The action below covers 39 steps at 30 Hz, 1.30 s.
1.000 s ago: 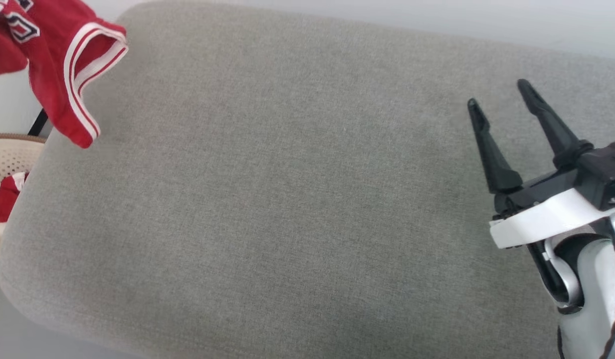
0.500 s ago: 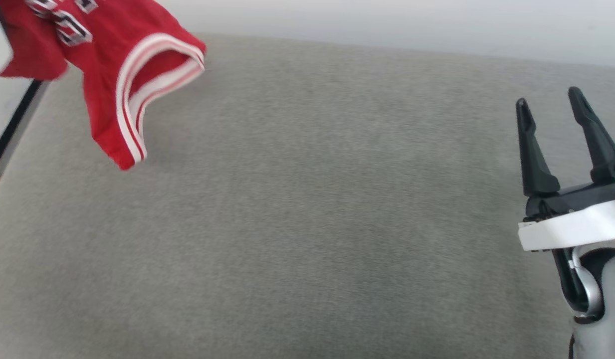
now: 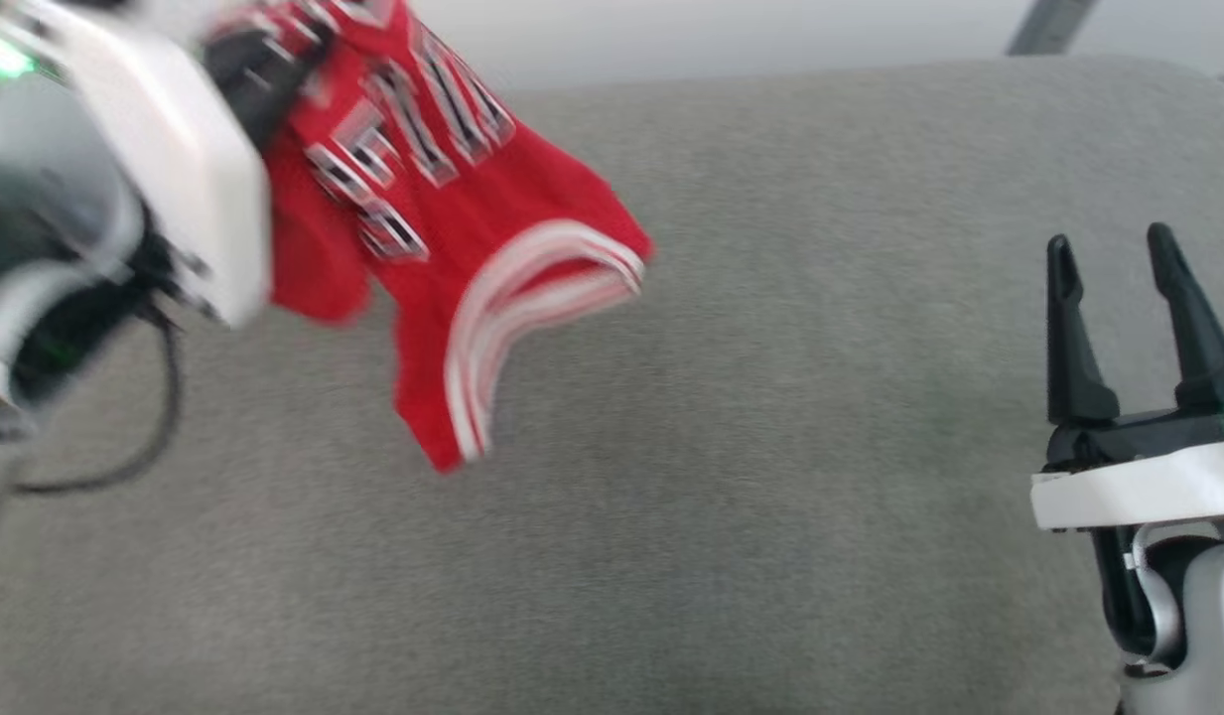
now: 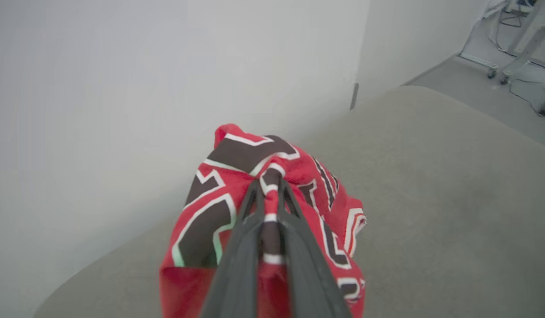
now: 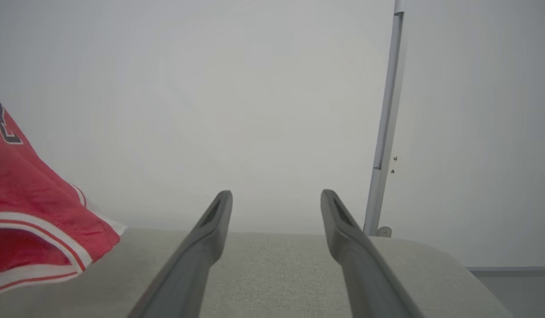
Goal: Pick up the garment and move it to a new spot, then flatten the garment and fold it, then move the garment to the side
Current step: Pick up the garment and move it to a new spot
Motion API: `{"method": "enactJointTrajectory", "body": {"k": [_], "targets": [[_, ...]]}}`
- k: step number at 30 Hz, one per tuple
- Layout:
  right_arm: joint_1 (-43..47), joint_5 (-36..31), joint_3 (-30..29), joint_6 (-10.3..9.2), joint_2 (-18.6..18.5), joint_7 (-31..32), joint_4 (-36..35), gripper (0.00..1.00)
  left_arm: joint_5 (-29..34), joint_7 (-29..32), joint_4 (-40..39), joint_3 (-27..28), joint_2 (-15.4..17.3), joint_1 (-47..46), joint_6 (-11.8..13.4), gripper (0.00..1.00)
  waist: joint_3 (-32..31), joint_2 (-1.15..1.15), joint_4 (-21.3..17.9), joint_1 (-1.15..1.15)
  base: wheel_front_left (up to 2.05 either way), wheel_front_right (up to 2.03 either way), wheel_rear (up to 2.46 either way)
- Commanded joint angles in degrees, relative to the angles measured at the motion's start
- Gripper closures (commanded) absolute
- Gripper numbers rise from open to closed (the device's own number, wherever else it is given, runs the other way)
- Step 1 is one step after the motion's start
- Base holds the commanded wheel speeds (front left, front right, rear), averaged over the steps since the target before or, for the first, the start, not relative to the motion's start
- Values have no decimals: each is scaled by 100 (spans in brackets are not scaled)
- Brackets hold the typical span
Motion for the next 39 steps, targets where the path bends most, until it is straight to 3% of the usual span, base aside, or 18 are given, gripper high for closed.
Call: {"method": "enactJointTrajectory", "body": {"k": [1,6,11,25,27,28,34,39], "targets": [[70,20,27,-2,69,-90,79,0,72,112,-150,-164,-78,198,84,100,153,0,-334,0,0,0,0],[49,41,137,-2,177,-237,239,0,40,261,-224,-515,-244,552,150,100,273,0,-593,0,0,0,0],[-17,61,333,-2,276,-380,473,0,5,362,223,-953,-453,978,88,100,403,0,-799,0,0,0,0],[-365,143,1012,-2,368,-622,1062,0,85,81,2679,-1746,-1175,1421,-594,99,549,0,-1027,0,0,0,0],[-405,155,1063,-2,346,-632,1130,0,43,28,2957,-1805,-1298,1433,-705,38,513,0,-984,0,0,0,0],[-409,154,1071,-2,331,-646,1164,0,30,-30,3059,-1806,-1351,1411,-754,0,481,0,-950,0,0,0,0],[-378,163,1037,-2,222,-631,1232,0,-116,-522,3154,-1568,-1424,1210,-950,0,250,0,-690,0,0,0,0],[-275,210,994,-2,102,-565,1239,0,-176,-1070,2852,-1268,-1244,1347,-918,0,-22,0,-447,0,0,0,0]]}}
